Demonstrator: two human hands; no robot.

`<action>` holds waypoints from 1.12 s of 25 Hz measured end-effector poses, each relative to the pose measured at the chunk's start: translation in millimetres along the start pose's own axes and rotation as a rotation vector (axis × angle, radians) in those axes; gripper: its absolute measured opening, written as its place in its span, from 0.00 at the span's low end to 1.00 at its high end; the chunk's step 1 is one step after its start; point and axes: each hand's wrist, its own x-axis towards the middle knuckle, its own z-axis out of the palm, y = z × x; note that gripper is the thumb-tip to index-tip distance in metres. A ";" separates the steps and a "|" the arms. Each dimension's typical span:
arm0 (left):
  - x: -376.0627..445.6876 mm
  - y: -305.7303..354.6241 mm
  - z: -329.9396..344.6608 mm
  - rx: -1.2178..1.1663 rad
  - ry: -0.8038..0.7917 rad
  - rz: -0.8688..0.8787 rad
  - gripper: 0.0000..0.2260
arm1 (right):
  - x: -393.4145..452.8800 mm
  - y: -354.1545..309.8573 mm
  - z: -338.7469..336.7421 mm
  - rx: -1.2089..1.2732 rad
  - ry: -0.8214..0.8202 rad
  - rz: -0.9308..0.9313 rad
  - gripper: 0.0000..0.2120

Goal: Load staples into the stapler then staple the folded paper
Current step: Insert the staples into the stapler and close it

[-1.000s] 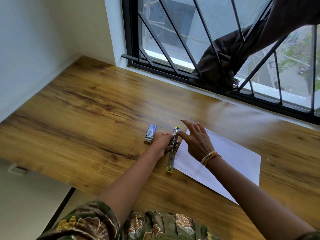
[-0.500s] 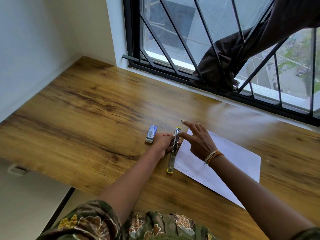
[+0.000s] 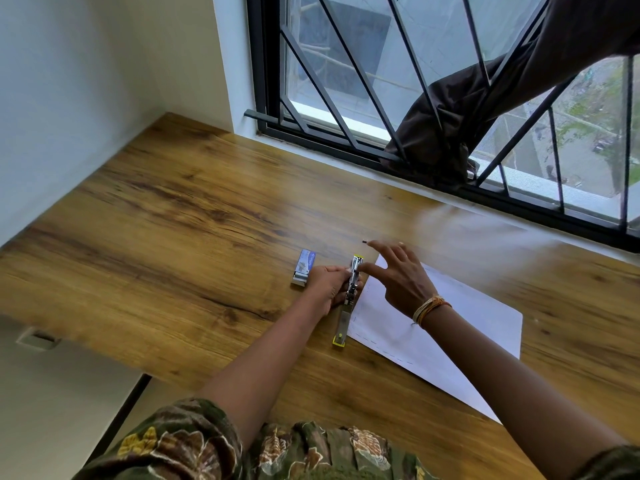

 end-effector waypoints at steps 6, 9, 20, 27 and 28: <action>0.4 -0.3 0.9 -0.014 0.013 -0.005 0.05 | 5.6 4.8 -1.1 0.012 0.016 0.057 0.30; 0.3 -1.1 1.0 -0.016 0.014 0.006 0.06 | 0.2 2.3 0.8 0.036 0.078 -0.039 0.29; 1.5 0.2 2.8 -0.007 0.045 0.000 0.04 | 4.1 -9.9 3.3 0.222 -0.014 0.126 0.31; 3.2 -0.2 3.4 0.039 0.071 -0.002 0.06 | 9.8 -17.9 1.3 0.646 -0.011 0.327 0.21; 2.7 -0.1 3.1 0.023 0.056 -0.002 0.04 | 9.4 -17.3 1.6 0.717 0.012 0.411 0.19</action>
